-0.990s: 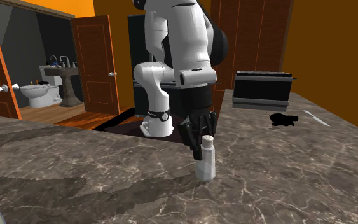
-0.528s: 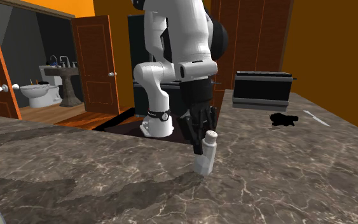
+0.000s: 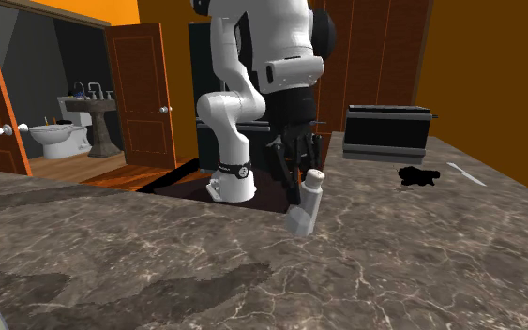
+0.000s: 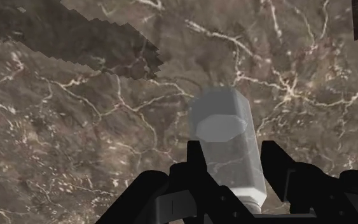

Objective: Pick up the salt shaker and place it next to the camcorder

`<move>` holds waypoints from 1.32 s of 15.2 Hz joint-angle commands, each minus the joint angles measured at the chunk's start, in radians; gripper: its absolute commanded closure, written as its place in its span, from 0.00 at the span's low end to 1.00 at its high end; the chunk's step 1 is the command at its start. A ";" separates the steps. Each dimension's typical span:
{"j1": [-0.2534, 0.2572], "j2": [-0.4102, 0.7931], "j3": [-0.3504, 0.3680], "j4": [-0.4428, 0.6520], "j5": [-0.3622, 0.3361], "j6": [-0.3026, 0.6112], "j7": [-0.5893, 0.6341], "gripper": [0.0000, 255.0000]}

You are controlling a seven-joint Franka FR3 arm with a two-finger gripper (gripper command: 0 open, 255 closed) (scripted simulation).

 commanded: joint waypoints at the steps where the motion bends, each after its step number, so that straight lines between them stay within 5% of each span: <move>1: -0.003 -0.019 0.001 0.013 -0.012 -0.030 0.009 1.00; 20: -0.010 -0.117 0.021 0.179 -0.066 -0.289 0.065 1.00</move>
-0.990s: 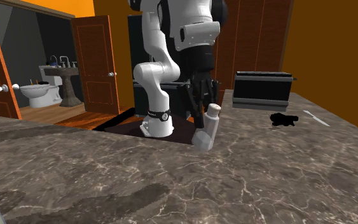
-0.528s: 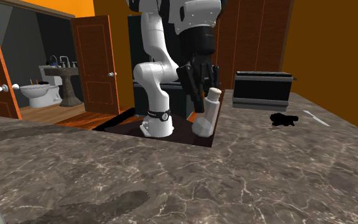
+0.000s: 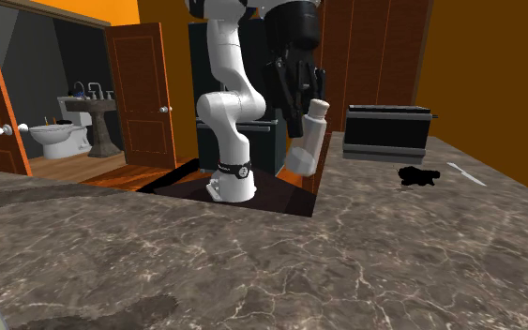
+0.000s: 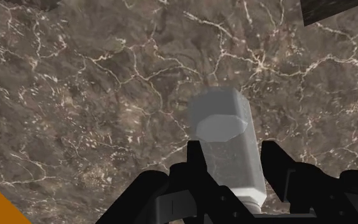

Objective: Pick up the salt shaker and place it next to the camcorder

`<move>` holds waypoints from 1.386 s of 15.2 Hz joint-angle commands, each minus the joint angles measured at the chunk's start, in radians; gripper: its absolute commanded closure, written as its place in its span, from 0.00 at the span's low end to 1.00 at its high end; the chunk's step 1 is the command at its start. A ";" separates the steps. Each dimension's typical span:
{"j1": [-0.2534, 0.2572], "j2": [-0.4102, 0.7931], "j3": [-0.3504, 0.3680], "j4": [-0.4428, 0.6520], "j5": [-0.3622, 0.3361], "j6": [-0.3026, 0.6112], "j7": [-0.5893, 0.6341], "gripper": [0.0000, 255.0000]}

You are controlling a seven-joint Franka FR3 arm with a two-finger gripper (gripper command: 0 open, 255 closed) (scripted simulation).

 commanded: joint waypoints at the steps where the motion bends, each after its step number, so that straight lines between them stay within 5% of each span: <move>1: 0.000 -0.001 0.001 0.025 -0.001 -0.026 0.002 1.00; 11: 0.043 -0.174 0.147 -0.133 -0.045 -0.033 0.216 1.00; 21: 0.118 -0.301 0.345 -0.245 -0.018 -0.048 0.470 1.00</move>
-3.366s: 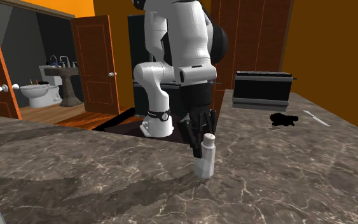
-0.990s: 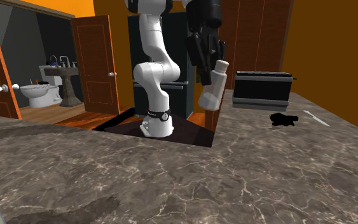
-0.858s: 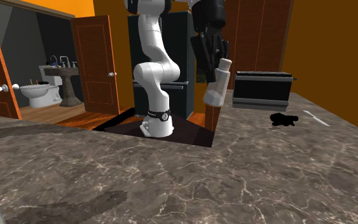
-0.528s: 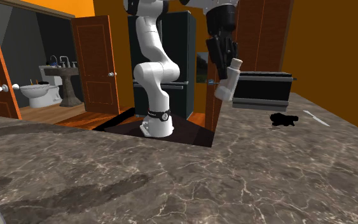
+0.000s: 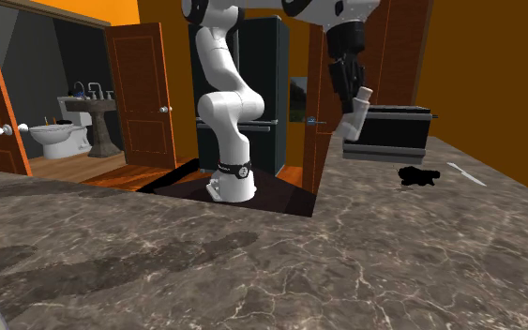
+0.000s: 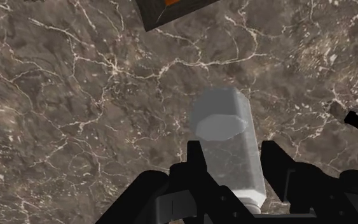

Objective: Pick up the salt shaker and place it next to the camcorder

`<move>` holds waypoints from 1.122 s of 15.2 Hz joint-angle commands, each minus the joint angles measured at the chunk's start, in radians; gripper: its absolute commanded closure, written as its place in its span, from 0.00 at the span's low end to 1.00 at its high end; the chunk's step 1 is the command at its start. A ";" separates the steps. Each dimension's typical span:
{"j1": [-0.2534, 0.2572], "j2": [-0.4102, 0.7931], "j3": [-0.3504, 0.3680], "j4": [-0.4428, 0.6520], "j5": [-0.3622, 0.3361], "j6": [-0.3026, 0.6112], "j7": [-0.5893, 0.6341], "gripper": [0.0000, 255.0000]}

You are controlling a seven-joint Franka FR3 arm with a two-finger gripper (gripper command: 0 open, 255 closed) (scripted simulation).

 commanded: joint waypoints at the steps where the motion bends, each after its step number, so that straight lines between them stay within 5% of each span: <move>1: 0.018 -0.018 0.042 -0.013 0.010 -0.006 0.054 1.00; 17: 0.143 0.035 0.382 0.070 0.082 -0.032 0.469 1.00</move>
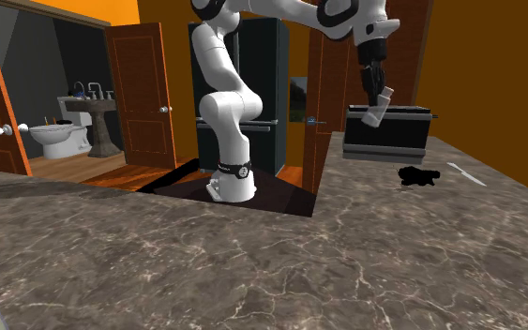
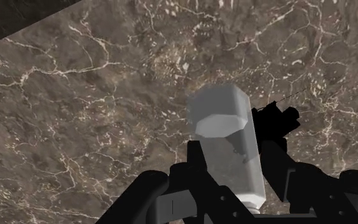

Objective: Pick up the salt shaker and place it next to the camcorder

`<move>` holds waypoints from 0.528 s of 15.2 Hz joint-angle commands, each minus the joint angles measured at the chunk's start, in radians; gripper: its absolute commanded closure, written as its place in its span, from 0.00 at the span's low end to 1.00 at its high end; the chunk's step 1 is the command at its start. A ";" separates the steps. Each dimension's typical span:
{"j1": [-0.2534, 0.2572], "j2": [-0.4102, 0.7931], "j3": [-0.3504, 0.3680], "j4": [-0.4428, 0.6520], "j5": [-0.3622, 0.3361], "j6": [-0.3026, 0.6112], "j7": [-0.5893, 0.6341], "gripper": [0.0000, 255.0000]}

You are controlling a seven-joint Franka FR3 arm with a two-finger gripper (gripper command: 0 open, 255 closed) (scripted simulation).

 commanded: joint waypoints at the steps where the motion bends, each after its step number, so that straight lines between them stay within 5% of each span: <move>1: 0.008 0.028 0.042 0.031 0.000 -0.003 0.052 1.00; 8: 0.016 0.075 0.104 0.012 -0.005 0.062 0.123 1.00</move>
